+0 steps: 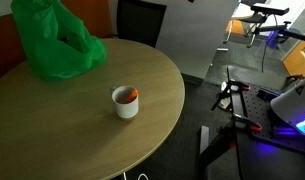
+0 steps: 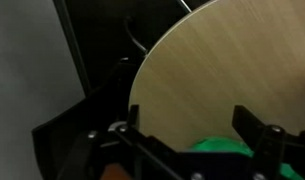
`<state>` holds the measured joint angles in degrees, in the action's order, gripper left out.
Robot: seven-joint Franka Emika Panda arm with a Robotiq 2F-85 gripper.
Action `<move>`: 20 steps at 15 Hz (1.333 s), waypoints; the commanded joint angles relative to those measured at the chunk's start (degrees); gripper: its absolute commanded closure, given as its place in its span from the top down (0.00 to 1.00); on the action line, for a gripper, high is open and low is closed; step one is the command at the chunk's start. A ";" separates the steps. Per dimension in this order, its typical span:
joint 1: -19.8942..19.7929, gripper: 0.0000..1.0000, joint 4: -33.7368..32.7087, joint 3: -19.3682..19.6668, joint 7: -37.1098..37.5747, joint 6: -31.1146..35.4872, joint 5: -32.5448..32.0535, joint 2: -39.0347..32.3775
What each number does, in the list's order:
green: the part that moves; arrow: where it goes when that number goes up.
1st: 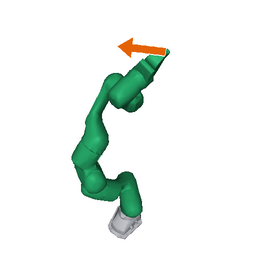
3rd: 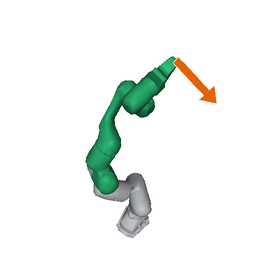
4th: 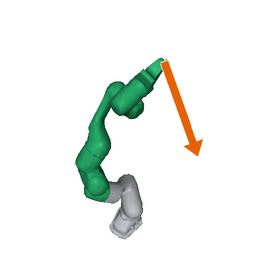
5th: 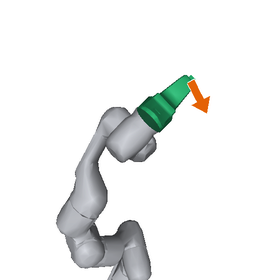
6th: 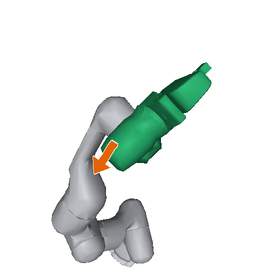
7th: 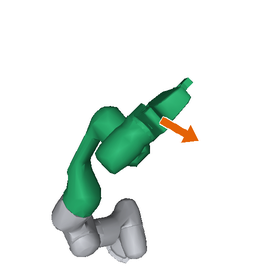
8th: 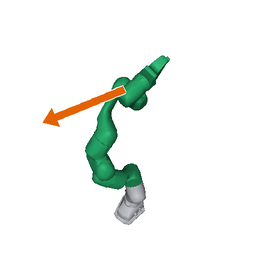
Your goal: Take the orange marker out of the white and brown mug
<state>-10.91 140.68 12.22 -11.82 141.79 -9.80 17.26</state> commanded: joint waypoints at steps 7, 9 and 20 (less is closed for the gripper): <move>3.00 1.00 -2.00 -2.09 -0.84 -4.67 1.91 -3.26; 5.30 1.00 -3.45 -4.40 -0.29 -7.08 2.52 -6.09; 14.83 1.00 -20.52 -15.70 3.58 -16.08 6.85 -28.36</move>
<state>3.15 125.64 -2.40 -10.23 129.50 -2.98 -6.31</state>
